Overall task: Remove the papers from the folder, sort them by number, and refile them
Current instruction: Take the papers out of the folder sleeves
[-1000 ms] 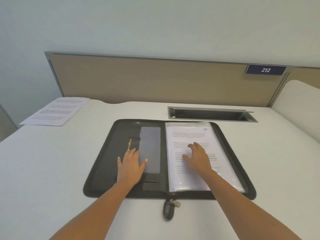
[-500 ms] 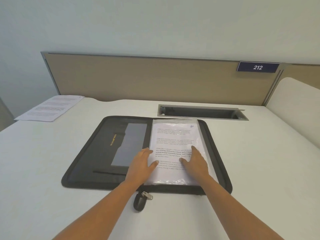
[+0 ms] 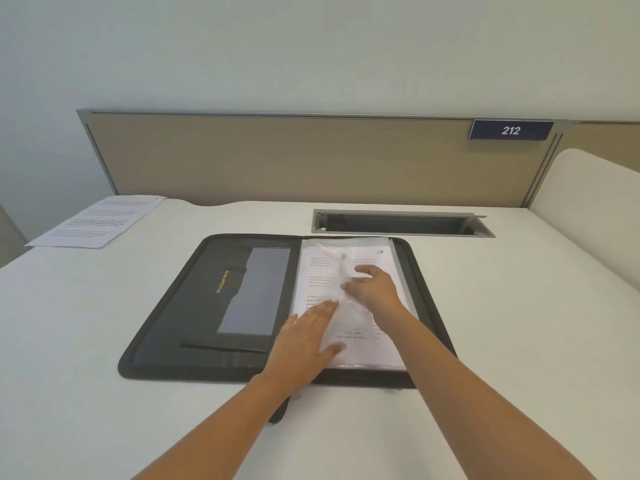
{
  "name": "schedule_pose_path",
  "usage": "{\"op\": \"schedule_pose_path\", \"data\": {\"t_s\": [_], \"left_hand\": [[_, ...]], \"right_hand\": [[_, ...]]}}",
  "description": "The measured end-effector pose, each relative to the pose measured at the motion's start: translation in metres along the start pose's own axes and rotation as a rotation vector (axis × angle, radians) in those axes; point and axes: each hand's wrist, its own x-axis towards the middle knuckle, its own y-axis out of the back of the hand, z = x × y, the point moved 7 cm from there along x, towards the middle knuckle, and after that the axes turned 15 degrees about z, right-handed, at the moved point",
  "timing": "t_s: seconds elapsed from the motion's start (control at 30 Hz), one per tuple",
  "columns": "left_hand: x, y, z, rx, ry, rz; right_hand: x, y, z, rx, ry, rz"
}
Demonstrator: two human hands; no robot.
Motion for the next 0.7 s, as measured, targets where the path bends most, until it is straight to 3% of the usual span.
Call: {"op": "schedule_pose_path", "data": {"t_s": [0.1, 0.2, 0.33, 0.47, 0.7], "left_hand": [[0.003, 0.023, -0.011, -0.301, 0.199, 0.198], [0.0, 0.045, -0.038, -0.639, 0.52, 0.421], [-0.018, 0.049, -0.096, -0.953, 0.978, 0.654], [-0.041, 0.05, -0.145, -0.969, 1.221, 0.797], [-0.078, 0.054, -0.197, -0.892, 1.439, 0.926]], "right_hand": [[-0.006, -0.011, -0.016, 0.154, 0.023, -0.037], [-0.013, -0.012, -0.027, 0.351, 0.066, -0.03], [-0.012, -0.003, -0.018, 0.309, 0.109, 0.068], [-0.007, 0.001, 0.002, 0.046, 0.178, 0.097], [-0.008, 0.0, 0.015, -0.31, 0.339, 0.037]]}}
